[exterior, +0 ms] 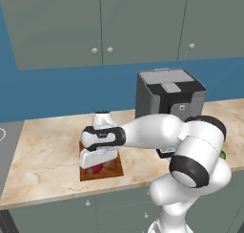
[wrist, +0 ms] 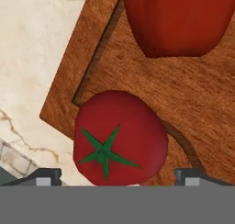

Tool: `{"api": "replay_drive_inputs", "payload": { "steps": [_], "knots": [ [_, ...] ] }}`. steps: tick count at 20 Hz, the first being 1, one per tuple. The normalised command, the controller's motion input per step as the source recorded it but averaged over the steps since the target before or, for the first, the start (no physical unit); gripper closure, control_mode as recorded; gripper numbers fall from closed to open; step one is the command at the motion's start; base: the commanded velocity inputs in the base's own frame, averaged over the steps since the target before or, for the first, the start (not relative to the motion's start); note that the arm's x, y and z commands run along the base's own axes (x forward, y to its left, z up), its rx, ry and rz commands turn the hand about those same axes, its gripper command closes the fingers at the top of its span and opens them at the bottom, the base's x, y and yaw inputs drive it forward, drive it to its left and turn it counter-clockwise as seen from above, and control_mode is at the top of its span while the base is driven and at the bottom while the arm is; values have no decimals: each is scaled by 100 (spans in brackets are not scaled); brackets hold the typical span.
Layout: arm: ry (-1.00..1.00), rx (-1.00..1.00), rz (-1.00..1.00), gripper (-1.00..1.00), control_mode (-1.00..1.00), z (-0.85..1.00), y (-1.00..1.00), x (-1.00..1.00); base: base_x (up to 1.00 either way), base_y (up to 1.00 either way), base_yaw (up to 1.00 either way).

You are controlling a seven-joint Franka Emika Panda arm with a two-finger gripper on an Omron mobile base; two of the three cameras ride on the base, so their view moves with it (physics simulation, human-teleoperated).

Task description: Place the avocado, onion, tomato, and bell pepper on the cutting board.

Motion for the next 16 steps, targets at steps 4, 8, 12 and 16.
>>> {"api": "replay_drive_inputs", "payload": {
  "steps": [4,8,12,16],
  "knots": [
    [-25,0,0,-100,-100,68,-41,-33,0,0,0],
    [-23,0,-3,-100,-100,72,-58,-49,0,0,0],
    [-24,0,-7,-100,-100,70,-72,-68,0,0,0],
    [-17,0,-13,-100,-100,62,-83,-61,0,0,0]
  ]
}}
